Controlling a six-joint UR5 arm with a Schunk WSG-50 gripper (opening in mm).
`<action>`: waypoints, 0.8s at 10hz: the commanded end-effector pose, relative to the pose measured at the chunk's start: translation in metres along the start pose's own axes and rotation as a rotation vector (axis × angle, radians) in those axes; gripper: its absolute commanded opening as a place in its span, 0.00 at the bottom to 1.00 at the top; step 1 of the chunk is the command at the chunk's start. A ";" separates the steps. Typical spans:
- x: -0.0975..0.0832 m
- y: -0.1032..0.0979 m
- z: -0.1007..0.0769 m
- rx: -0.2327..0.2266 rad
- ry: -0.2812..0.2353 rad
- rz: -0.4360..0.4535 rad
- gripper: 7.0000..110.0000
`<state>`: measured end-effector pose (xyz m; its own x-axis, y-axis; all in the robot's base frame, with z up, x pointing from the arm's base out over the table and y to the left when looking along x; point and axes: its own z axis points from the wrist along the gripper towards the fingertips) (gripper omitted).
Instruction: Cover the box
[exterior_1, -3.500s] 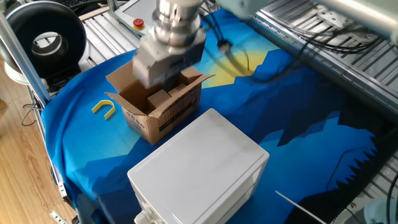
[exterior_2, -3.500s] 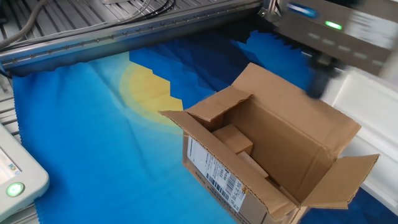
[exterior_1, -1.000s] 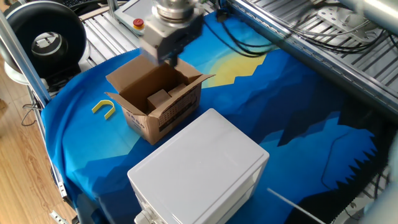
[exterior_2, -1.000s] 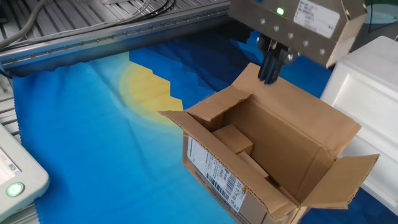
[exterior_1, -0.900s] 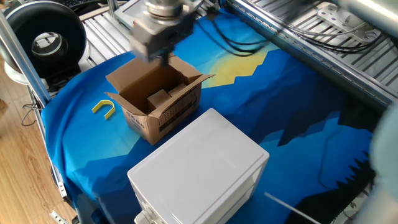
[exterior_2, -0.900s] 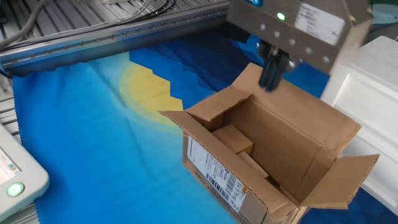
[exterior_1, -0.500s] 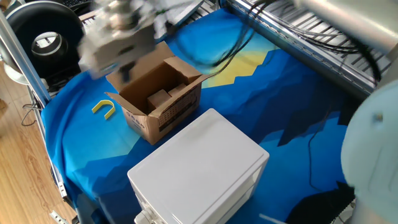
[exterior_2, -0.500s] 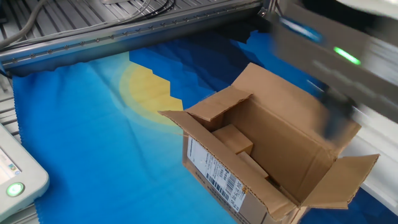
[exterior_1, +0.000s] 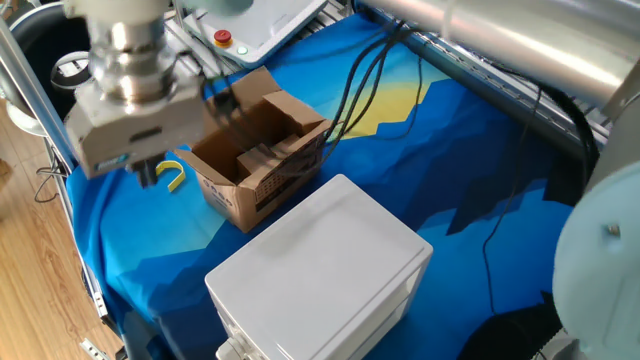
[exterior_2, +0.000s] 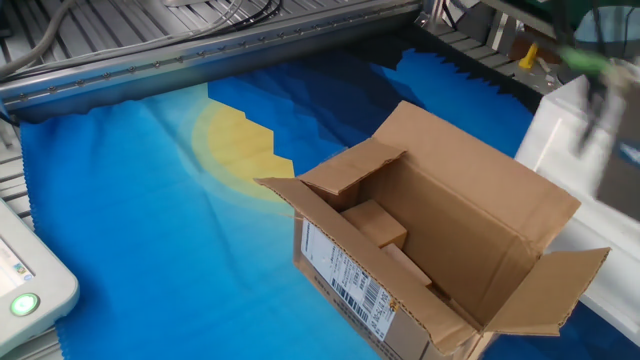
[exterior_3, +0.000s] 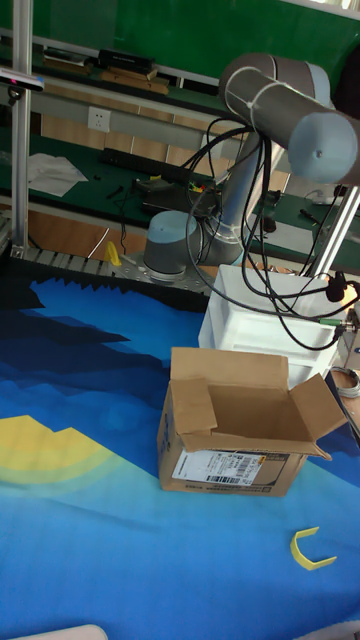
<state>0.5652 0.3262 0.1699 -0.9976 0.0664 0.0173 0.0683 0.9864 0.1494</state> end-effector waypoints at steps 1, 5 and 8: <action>-0.017 -0.017 0.015 0.080 -0.023 -0.016 0.00; -0.032 -0.037 0.011 0.129 -0.013 -0.024 0.00; -0.041 -0.064 0.000 0.191 0.022 -0.052 0.00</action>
<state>0.5966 0.2790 0.1548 -0.9995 0.0305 0.0085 0.0305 0.9995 -0.0026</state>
